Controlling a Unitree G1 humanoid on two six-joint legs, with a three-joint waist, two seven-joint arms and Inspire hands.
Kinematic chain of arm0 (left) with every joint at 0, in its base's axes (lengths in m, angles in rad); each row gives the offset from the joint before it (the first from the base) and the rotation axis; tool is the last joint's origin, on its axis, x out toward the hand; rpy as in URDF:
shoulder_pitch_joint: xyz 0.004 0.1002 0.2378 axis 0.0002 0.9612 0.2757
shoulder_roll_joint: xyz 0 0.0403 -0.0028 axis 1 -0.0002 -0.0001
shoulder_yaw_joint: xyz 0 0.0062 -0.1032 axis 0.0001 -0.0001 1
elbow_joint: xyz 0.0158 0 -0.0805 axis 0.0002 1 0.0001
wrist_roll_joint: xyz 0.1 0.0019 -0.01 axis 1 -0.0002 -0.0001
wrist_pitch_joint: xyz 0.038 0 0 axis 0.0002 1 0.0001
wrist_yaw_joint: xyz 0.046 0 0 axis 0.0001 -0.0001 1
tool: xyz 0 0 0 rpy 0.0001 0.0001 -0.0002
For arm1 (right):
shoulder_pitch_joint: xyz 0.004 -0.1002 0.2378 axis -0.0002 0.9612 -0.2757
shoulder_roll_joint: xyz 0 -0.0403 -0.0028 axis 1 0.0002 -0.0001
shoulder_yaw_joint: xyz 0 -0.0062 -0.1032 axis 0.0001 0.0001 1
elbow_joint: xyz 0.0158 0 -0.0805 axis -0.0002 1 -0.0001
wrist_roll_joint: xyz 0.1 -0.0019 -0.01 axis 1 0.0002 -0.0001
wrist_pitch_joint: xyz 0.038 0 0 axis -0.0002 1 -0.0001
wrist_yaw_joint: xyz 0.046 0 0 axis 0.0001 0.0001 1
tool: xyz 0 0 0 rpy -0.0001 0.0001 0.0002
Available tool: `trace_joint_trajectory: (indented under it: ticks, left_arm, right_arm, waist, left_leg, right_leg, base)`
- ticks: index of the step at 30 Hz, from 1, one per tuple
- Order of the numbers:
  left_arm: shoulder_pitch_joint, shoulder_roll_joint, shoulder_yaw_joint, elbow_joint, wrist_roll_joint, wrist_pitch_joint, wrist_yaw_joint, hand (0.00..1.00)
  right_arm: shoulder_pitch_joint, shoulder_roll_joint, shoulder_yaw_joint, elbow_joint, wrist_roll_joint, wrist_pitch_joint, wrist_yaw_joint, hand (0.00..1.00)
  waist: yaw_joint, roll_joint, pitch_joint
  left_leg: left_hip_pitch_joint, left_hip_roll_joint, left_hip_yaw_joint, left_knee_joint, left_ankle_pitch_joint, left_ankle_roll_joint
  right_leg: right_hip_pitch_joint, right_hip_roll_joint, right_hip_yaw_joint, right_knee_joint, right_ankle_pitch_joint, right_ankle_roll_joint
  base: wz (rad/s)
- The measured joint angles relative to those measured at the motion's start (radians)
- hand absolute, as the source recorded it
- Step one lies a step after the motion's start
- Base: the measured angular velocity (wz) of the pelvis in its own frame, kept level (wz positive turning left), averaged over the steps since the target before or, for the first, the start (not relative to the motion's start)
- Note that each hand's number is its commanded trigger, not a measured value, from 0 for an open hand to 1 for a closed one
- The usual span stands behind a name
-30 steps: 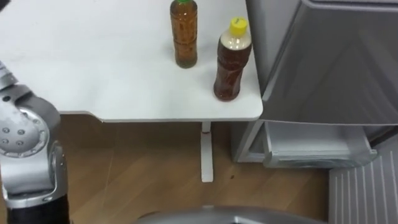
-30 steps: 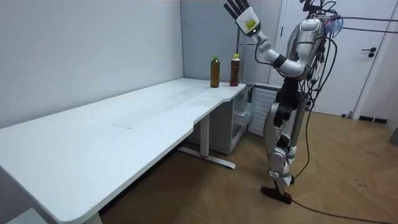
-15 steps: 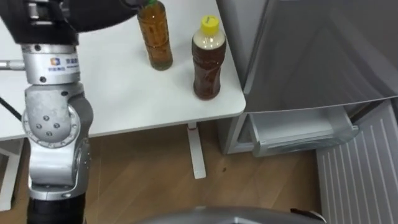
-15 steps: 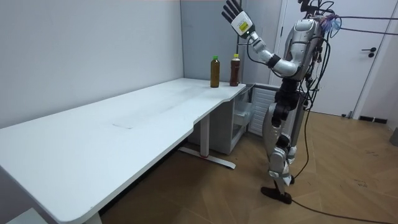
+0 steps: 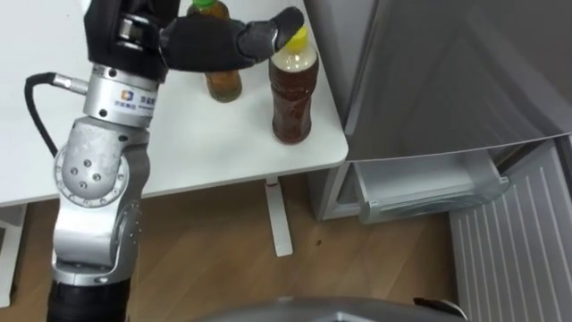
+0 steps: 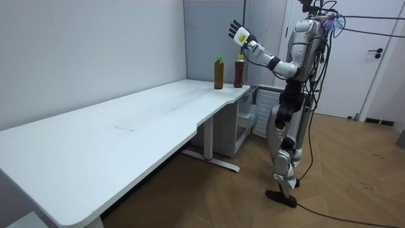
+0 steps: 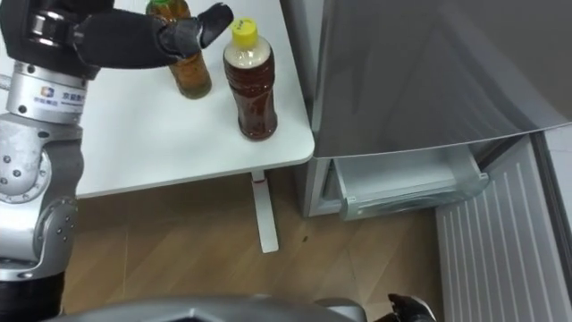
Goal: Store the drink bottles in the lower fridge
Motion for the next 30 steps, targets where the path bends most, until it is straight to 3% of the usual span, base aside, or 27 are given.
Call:
trace_joint_trajectory:
  ticks: [17, 30]
  left_arm:
    - [0.0, -0.007, -0.073, 0.079, -0.002, 0.024, -0.006, 0.0]
    - [0.0, -0.027, -0.082, 0.08, -0.003, 0.035, -0.045, 0.0]
  right_arm:
    - [-0.007, 0.0, 0.058, 0.031, 0.008, 0.024, -0.012, 0.0]
    - [-0.007, 0.005, 0.066, 0.031, -0.006, 0.043, -0.011, 0.0]
  waist:
    - [-0.003, -0.011, 0.0013]
    - [-0.008, -0.003, -0.0039]
  left_leg:
    - [0.007, 0.001, 0.009, -0.002, 0.0, 0.0]
    - [0.005, 0.001, 0.012, -0.002, 0.0, 0.0]
  right_leg:
    - [0.002, 0.001, 0.008, 0.0, 0.007, 0.0]
    - [0.001, 0.001, 0.009, 0.0, 0.007, 0.0]
  base:
    - [-0.01]
    - [0.0]
